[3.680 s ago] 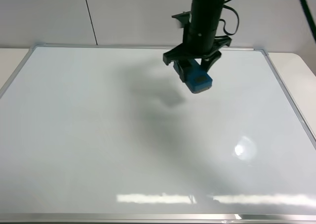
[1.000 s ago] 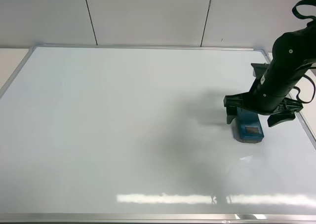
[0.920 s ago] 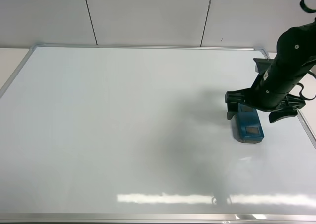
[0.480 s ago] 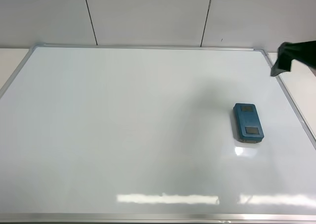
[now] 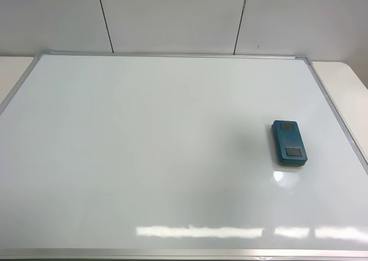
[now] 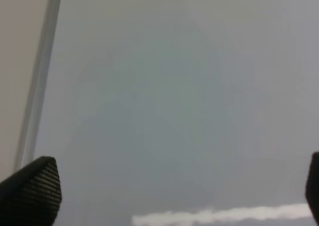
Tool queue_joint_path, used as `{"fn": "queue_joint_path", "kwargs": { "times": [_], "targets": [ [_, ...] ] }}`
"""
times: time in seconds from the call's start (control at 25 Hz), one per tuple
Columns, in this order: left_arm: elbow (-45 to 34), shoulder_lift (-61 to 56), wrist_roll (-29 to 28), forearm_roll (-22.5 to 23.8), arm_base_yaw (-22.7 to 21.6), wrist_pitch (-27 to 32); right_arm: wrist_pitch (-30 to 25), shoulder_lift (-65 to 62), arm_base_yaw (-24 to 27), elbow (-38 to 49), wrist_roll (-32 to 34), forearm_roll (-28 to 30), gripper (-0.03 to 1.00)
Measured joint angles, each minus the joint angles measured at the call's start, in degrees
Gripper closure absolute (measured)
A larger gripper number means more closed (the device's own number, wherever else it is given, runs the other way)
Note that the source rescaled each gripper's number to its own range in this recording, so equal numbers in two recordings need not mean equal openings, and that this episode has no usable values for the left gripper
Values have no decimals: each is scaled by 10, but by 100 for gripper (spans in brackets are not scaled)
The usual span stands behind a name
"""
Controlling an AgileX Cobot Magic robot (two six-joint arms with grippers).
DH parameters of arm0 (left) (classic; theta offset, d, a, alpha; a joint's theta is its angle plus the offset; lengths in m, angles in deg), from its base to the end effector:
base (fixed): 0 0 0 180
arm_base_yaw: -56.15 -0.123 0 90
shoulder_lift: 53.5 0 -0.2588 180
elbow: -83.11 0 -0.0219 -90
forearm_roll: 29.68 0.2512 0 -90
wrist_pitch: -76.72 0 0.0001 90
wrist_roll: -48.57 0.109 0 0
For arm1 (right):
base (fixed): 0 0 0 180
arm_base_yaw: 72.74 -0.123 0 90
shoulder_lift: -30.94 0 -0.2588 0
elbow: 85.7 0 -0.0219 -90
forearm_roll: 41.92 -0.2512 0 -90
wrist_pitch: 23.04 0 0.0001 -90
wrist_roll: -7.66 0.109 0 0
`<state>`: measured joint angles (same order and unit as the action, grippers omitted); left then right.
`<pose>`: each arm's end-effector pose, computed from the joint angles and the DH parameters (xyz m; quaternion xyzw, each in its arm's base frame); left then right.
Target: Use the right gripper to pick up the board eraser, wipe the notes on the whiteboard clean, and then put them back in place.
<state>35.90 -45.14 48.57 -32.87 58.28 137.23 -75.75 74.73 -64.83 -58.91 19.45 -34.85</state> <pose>0.0363 -0.0066 0.2728 0.0170 0.8479 -0.0376 0.5285 0.1309 -0.0290 0.3470 0.1408 0.8670 -0.0448 0.4758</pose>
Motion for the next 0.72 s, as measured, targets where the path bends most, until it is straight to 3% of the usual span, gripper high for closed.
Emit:
{"fn": "queue_joint_path", "kwargs": {
  "times": [0.2,0.36,0.72],
  "targets": [
    [0,0,0,0,0,0,-48,-138,0,1,-59,-61,-3],
    [0,0,0,0,0,0,-52,-215,0,2,-103,-110,-3],
    [0,0,0,0,0,0,-81,-322,-11,13,-135,-119,-3]
  ]
}}
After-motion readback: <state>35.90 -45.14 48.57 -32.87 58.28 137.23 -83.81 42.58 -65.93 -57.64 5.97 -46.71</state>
